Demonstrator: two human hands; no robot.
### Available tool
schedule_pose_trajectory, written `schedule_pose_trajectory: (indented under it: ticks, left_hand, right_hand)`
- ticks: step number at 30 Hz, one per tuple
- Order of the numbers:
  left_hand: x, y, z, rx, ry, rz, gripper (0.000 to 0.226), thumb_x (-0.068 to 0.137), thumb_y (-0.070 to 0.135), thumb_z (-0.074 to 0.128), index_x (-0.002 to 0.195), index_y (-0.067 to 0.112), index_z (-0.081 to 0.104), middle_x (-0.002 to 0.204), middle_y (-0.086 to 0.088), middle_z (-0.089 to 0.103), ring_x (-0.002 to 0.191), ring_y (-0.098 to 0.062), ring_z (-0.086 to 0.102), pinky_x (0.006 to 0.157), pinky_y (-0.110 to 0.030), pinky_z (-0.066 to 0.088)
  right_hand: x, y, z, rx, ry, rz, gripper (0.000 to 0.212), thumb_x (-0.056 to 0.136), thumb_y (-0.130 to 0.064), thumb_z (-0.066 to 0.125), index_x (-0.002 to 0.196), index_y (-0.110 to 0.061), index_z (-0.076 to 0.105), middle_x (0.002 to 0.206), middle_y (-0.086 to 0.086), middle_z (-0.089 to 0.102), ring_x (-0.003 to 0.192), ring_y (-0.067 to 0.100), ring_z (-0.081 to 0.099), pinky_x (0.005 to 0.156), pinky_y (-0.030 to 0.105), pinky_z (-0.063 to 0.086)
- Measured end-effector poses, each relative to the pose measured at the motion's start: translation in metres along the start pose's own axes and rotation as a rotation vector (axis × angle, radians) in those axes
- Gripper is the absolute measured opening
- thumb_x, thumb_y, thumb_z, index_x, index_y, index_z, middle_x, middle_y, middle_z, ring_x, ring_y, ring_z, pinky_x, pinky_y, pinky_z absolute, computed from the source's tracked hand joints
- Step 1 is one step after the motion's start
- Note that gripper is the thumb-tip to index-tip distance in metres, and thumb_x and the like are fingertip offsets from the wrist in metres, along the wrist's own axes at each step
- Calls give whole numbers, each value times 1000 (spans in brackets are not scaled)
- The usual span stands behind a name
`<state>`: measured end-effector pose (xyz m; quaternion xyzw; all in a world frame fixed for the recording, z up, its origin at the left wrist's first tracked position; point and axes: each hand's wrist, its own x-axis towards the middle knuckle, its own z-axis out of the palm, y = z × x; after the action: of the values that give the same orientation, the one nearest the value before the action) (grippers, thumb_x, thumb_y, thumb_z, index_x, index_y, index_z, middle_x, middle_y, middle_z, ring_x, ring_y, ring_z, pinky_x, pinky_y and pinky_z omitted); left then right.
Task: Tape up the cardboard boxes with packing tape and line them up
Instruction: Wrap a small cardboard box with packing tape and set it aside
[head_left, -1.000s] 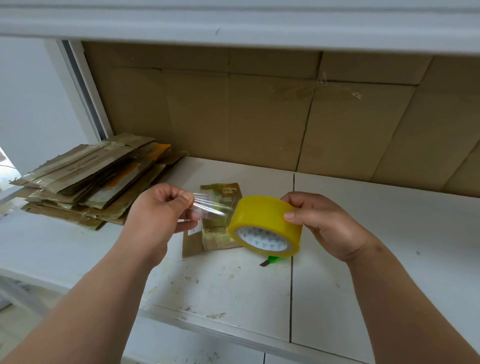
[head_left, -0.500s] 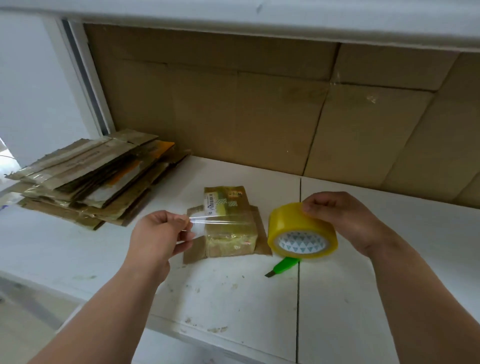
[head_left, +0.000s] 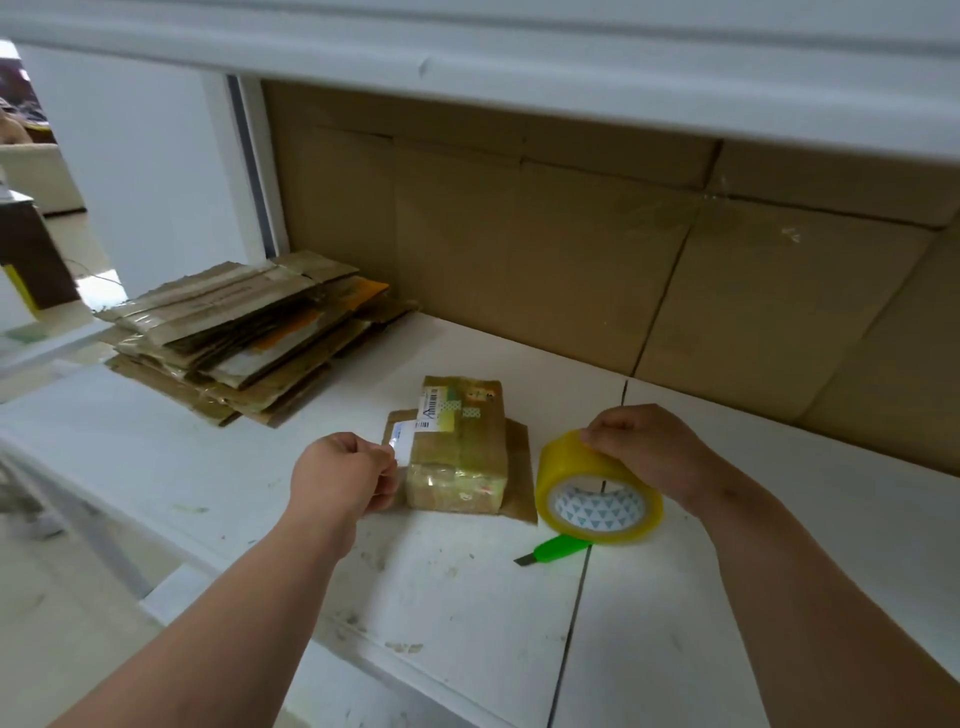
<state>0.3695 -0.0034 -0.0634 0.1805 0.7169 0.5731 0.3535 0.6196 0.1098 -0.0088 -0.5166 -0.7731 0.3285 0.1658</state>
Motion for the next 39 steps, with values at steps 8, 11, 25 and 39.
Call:
schedule_pose_trajectory:
  ticks: [8,11,25,39]
  left_hand:
    - [7,-13,0,149,7,-40,9,88,7,66,84,-2,66,71,-15,68,65,-26,60,70,-41,58]
    - [7,-17,0,252,-19,-13,16,87,16,69,82,0,68,62,-10,65,58,-22,54,61,-34,49]
    - [0,-14,7,527,-161,250,33,92,2,44,86,23,69,88,2,71,85,-21,67,78,-36,53]
    - [40,13,2,962,-129,469,37,101,42,47,137,34,42,132,2,60,118,-24,56,103,-42,41]
  right_hand:
    - [9,-10,9,-211,-47,4,24,94,-44,55,82,-26,65,85,-1,65,85,18,63,74,31,48]
    - [13,-19,16,-334,-61,24,27,93,-51,52,84,-28,62,88,-2,63,91,21,62,83,36,51]
    - [13,-47,37,-507,-126,32,28,94,-51,52,90,-25,60,89,-2,60,93,21,61,84,36,45]
    - [2,-74,70,100,-166,129,11,85,-20,59,78,-12,55,73,5,48,66,19,50,62,29,34]
